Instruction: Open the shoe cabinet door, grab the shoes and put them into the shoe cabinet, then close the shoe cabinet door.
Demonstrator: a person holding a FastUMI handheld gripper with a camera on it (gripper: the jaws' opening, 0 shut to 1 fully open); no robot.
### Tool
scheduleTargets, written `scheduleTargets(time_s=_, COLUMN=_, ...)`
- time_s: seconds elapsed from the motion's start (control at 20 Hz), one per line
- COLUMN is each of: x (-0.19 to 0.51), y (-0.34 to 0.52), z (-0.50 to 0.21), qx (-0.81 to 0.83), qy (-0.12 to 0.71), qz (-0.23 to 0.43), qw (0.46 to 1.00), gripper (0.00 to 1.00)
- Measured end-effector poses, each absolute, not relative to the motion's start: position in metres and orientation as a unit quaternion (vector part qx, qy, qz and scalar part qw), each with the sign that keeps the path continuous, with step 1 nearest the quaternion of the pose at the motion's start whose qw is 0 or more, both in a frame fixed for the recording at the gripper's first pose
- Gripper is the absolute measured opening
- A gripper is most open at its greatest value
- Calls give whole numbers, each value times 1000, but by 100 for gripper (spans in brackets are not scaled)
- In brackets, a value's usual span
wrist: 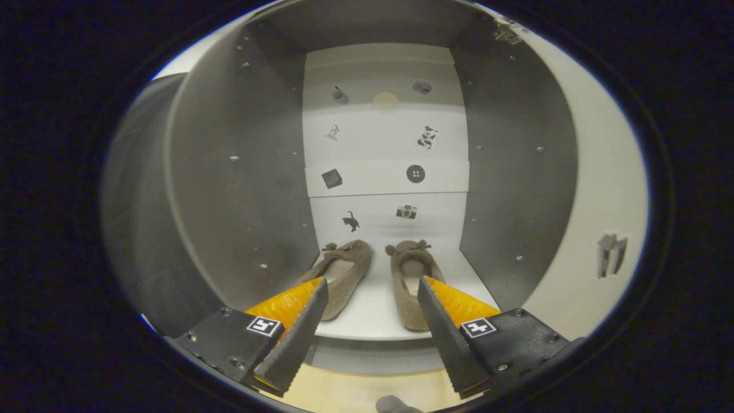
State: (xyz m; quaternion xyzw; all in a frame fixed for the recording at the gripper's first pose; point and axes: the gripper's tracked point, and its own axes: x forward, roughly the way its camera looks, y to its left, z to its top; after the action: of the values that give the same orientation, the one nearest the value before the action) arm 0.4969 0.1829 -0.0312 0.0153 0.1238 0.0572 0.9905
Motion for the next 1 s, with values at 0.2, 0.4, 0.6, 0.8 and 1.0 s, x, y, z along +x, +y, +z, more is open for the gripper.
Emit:
scheduleTargets(time_s=0.2, x=421, y=183, z=-22, qx=10, qy=99, qz=59, qw=993, gripper=99)
scheduleTargets(time_s=0.4, x=335, y=177, z=-11, qx=18, qy=77, qz=68, qw=995, gripper=99)
scheduleTargets(time_s=0.6, x=252, y=149, z=1, qx=22, qy=56, qz=69, qw=996, gripper=99)
scheduleTargets(time_s=0.8, x=182, y=104, z=6, qx=19, qy=46, qz=57, qw=997, gripper=99)
scheduleTargets(time_s=1.0, x=130, y=43, z=20, qx=15, qy=25, qz=29, qw=999, gripper=99)
